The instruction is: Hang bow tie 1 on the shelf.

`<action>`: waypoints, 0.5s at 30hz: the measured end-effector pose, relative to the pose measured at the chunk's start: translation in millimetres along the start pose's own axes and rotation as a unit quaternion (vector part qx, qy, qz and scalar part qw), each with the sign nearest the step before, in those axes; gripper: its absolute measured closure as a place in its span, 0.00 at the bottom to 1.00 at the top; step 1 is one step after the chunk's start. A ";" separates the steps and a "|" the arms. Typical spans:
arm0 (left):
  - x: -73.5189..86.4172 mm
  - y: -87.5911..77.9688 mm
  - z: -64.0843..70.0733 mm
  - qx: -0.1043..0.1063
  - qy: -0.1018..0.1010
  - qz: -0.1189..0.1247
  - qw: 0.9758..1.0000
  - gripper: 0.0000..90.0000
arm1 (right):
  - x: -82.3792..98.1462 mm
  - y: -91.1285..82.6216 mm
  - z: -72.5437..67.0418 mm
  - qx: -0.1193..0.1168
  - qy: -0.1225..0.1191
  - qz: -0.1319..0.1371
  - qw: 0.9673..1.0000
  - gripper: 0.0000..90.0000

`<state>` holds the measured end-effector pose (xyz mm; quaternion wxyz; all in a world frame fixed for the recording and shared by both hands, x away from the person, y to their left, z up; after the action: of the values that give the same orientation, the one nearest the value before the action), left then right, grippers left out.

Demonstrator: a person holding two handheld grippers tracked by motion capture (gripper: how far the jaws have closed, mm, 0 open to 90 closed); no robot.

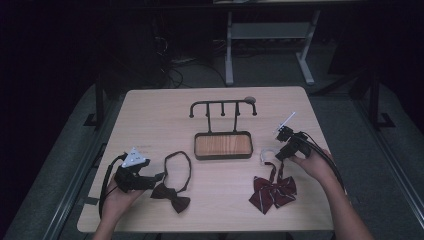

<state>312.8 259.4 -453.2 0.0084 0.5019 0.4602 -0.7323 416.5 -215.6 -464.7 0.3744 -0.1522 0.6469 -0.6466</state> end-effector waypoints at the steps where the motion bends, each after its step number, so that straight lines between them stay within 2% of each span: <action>1: 0.0 0.0 -0.1 0.000 0.000 0.000 1.000 0.28 | -0.1 0.4 -0.4 -0.001 0.000 -0.002 1.000 0.71; 15: -0.3 -0.6 0.3 0.005 -0.004 0.003 1.000 0.28 | -3.4 5.6 -3.3 0.005 -0.007 -0.014 1.000 0.78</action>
<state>312.5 259.4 -452.6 0.0101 0.5004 0.4550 -0.7365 418.1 -210.2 -469.4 0.3705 -0.1646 0.6389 -0.6538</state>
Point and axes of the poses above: each handheld gripper's, and its own axes: y roughly forward along the jaws, x roughly out of its underside, z roughly to its right, the point moved 3 cm from there along y, roughly forward along the jaws, and after that the axes turned 8 degrees about x, right-handed, at the moved point
